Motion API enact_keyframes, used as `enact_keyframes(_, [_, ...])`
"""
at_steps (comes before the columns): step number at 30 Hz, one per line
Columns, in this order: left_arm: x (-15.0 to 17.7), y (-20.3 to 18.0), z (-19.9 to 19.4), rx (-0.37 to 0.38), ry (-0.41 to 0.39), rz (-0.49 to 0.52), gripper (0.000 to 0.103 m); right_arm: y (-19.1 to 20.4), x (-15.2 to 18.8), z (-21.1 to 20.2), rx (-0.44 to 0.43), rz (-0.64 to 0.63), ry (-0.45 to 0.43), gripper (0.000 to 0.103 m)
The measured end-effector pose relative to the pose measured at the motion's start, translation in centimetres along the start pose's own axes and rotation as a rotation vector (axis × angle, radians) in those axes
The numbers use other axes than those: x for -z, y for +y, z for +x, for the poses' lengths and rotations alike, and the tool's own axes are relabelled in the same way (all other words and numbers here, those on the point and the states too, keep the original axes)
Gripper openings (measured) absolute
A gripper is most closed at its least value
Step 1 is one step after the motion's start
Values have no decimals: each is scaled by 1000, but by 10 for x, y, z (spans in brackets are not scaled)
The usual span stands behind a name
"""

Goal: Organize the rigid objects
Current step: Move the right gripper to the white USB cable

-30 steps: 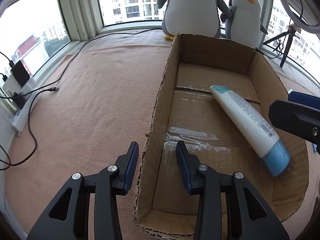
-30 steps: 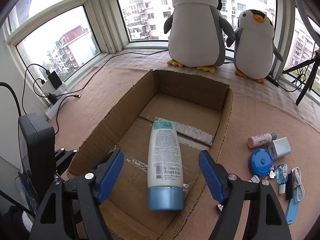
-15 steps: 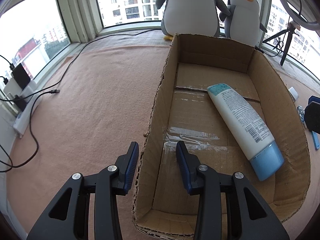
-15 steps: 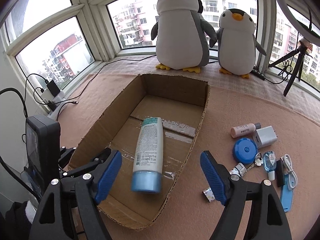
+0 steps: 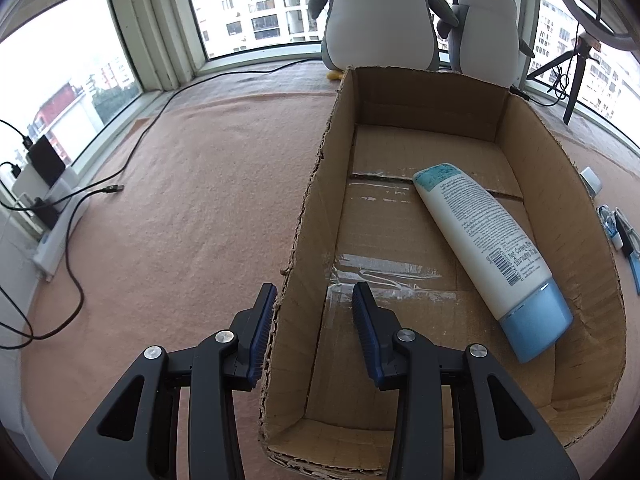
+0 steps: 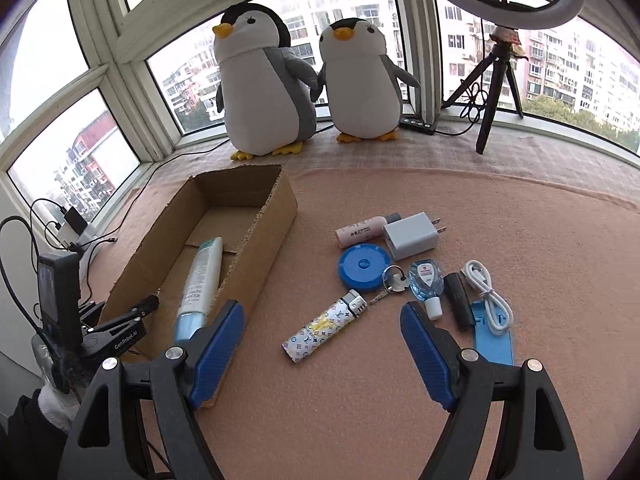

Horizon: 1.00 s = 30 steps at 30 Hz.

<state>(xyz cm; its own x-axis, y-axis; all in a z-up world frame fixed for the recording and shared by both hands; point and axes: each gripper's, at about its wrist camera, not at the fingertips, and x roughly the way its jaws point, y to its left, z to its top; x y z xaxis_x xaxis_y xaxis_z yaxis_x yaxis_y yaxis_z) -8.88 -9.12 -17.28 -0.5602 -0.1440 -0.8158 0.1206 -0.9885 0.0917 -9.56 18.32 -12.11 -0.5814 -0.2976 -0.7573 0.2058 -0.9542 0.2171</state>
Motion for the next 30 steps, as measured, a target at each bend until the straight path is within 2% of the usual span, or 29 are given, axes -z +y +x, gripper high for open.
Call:
enact_keyframes(2, [0,-1,0,-4,0,3,38,-20,5,3,16,27,13,76])
enact_keyframes(3, [0,-1,0,-5,0,3,38,-29,8,4,17,39,22,69])
enact_keyframes(4, [-1,-2,0,-6,1,3,38,-38,9,6,17,50,34,56])
enact_keyframes(6, [0,-2,0,-7,1,4,38,-55,13,11,7,80,60,44])
enact_keyframes(12, [0,-2,0,-13,2,2,38,-97,8,14,65,133,56,42])
enact_keyframes(18, [-1,-1,0,-13,3,-1,38,-122,-3,26,141,93,77,42])
enact_keyframes(21, [-1,-1,0,-14,3,-1,38,-125,-6,35,150,73,93,42])
enact_keyframes(30, [-1,0,1,-10,5,-6,38,-117,-13,60,161,-24,152,28])
